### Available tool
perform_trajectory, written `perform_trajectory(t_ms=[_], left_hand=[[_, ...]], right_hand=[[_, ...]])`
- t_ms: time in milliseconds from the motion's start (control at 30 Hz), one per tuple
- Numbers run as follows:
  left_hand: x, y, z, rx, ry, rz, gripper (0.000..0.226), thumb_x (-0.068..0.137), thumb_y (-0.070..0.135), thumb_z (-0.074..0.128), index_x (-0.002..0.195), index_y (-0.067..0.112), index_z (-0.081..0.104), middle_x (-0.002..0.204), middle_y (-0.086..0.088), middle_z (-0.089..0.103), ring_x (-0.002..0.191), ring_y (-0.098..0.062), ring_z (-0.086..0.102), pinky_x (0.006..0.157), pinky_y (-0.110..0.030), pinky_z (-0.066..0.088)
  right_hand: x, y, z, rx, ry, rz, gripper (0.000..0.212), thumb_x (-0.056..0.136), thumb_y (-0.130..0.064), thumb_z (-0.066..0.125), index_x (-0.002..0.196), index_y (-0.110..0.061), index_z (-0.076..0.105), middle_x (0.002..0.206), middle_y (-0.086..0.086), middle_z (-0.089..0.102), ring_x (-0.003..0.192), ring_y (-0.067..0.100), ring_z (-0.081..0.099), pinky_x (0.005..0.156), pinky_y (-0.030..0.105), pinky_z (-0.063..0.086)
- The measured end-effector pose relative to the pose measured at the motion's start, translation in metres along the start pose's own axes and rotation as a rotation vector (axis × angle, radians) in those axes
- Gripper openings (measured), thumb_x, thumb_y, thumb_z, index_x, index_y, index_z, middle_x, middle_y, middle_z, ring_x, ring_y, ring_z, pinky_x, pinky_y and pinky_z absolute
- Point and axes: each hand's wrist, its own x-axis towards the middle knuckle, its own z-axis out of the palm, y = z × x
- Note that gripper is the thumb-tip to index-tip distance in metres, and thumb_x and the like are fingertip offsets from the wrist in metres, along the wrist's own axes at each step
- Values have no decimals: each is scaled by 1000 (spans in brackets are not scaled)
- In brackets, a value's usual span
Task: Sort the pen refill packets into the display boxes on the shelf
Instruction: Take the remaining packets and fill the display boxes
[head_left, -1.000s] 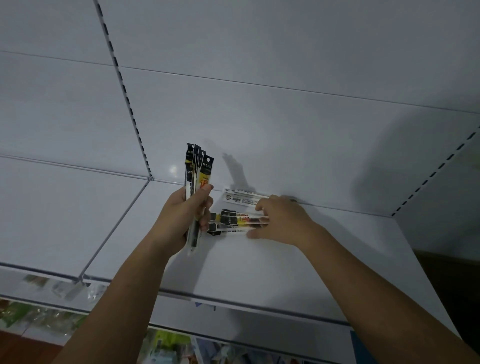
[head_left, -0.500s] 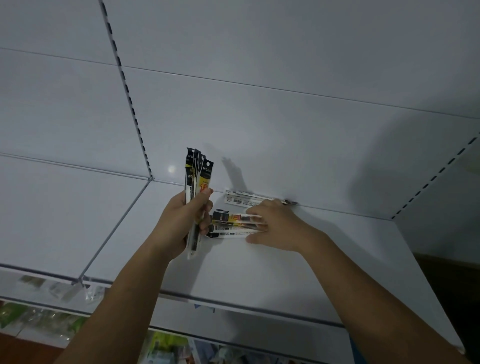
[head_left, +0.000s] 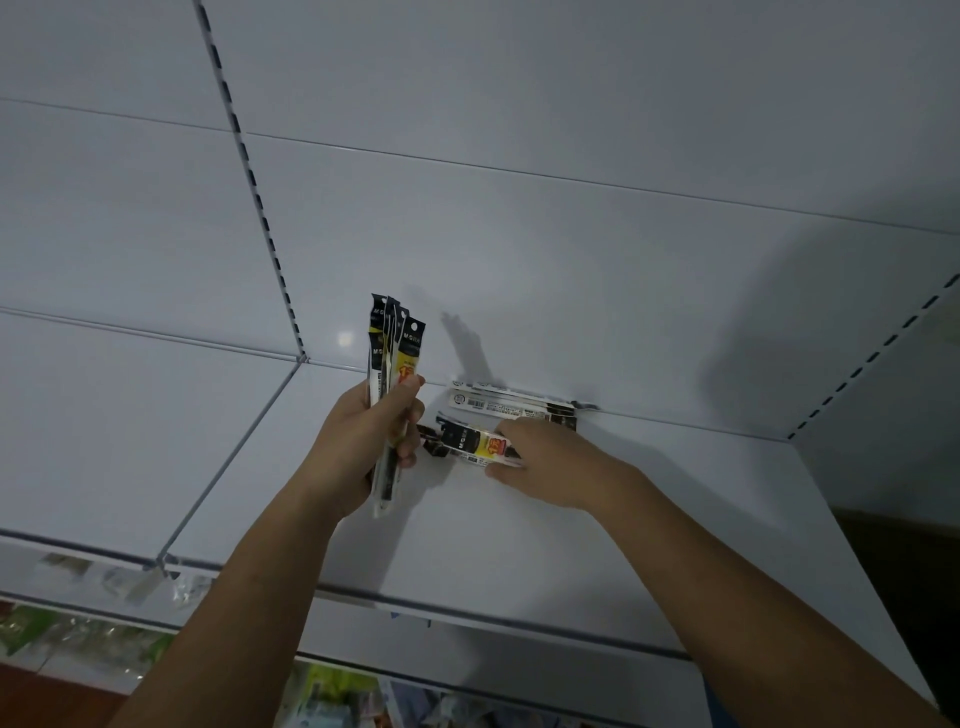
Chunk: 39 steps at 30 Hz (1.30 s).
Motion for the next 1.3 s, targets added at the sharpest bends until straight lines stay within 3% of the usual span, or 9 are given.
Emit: perform_trajectory(t_ms=[333, 500, 600, 700, 800, 967, 1133, 1233, 1300], left_hand=[[-2, 0, 6, 27, 19, -19, 28, 104, 32, 62, 118, 8, 59, 76, -4, 55, 54, -19, 44, 53, -30, 40], [-4, 1, 11, 27, 17, -28, 27, 104, 31, 61, 118, 8, 58, 74, -4, 54, 53, -19, 44, 51, -30, 41], [-4, 1, 12, 16, 16, -18, 25, 104, 30, 61, 118, 9, 58, 74, -5, 53, 53, -18, 43, 50, -29, 40], [-5, 0, 13, 13, 8, -19, 26, 103, 31, 61, 118, 9, 58, 75, -5, 53, 53, -18, 43, 51, -29, 40], [-5, -3, 17, 23, 5, -29, 29, 103, 32, 62, 118, 7, 59, 75, -5, 54, 53, -18, 44, 52, -30, 40], [-9, -4, 26, 28, 10, -30, 29, 102, 32, 63, 116, 7, 59, 75, -5, 55, 53, -18, 44, 51, -30, 40], [-16, -3, 35, 49, 39, -19, 33, 101, 33, 64, 118, 5, 59, 76, -5, 55, 53, -18, 45, 51, -30, 41], [-25, -3, 41, 55, 68, -18, 34, 101, 33, 64, 119, 5, 59, 76, -6, 54, 54, -18, 45, 51, -30, 41], [-31, -4, 44, 57, 97, -19, 33, 101, 32, 64, 120, 5, 59, 75, -5, 55, 54, -18, 45, 51, -30, 41]], right_hand=[[2, 16, -5, 187, 147, 163, 36, 86, -56, 76, 102, -25, 68, 89, -9, 70, 82, 12, 65, 70, 30, 52], [-4, 16, -13, 416, 186, 152, 17, 92, -47, 74, 88, -33, 66, 77, -18, 69, 69, -7, 63, 61, 17, 44], [-6, 18, -13, 538, 188, 173, 24, 93, -46, 75, 85, -25, 68, 76, -11, 71, 72, 1, 68, 64, 23, 49], [-9, 20, -15, 645, 178, 185, 37, 89, -51, 75, 97, -14, 72, 90, 10, 76, 84, 23, 73, 80, 37, 58], [-14, 20, -18, 700, 181, 199, 20, 93, -40, 74, 94, -20, 75, 83, 11, 76, 70, 19, 72, 69, 30, 58], [-16, 22, -20, 734, 212, 220, 22, 94, -38, 70, 99, -18, 76, 94, 16, 76, 88, 27, 75, 85, 42, 59], [-25, 18, -25, 863, 186, 242, 29, 96, -38, 69, 80, -14, 66, 64, 2, 61, 58, 14, 61, 65, 29, 48], [-30, 17, -27, 1041, 156, 227, 29, 101, -31, 66, 90, -4, 66, 67, 5, 70, 58, 22, 68, 65, 35, 58], [-31, 20, -28, 1001, 179, 228, 23, 102, -28, 65, 93, -7, 68, 68, 2, 72, 55, 17, 66, 60, 31, 59]])
